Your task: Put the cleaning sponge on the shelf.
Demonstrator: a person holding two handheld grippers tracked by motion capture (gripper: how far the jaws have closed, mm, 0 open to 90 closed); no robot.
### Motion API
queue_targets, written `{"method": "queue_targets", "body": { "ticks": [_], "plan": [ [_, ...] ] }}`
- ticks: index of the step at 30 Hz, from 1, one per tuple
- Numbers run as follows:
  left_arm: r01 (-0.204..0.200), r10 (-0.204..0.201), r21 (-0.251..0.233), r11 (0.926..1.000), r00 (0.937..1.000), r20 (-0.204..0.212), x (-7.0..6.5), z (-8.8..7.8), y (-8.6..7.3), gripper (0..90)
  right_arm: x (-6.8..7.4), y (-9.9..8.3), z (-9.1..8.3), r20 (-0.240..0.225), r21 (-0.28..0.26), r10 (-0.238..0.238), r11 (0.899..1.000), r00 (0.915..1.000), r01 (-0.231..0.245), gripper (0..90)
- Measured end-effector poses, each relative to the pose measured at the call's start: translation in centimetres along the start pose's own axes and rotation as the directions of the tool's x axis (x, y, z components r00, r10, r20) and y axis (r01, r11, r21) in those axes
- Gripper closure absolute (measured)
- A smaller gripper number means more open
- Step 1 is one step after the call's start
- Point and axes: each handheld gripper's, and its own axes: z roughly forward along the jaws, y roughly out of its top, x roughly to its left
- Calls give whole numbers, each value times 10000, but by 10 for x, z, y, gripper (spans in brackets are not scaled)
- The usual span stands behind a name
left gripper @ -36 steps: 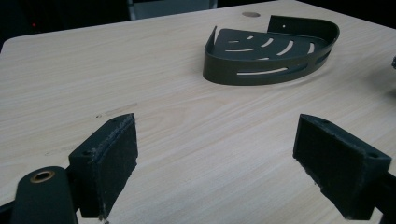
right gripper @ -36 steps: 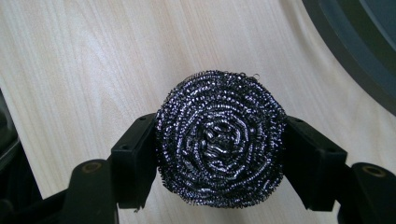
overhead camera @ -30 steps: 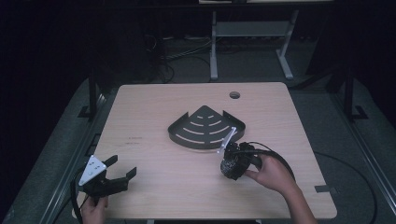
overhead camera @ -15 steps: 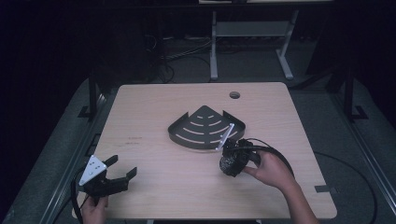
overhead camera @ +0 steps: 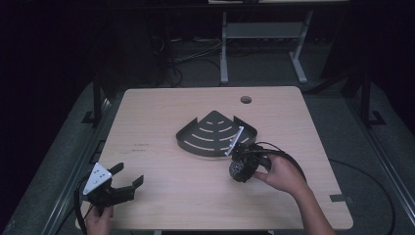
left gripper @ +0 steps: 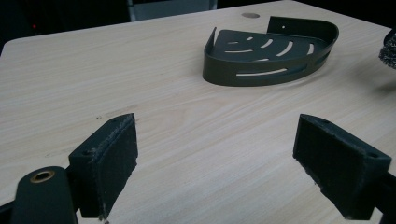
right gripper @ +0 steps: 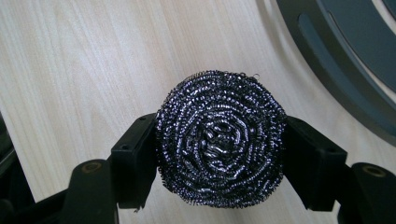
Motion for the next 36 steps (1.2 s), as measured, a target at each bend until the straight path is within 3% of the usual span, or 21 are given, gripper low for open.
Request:
{"method": "queue_targets", "body": {
  "ticks": [17, 36],
  "plan": [
    [39, -39, -49, 10000, 10000, 2, -1, 0, 1, 133, -14, 22, -12, 54, 65, -206, 9998, 9998, 206, 319],
    [-53, 53, -42, 10000, 10000, 28, -2, 0, 2, 133, -38, 40, -15, -105, 162, -5, 9999, 9999, 6, 318]
  ]
}}
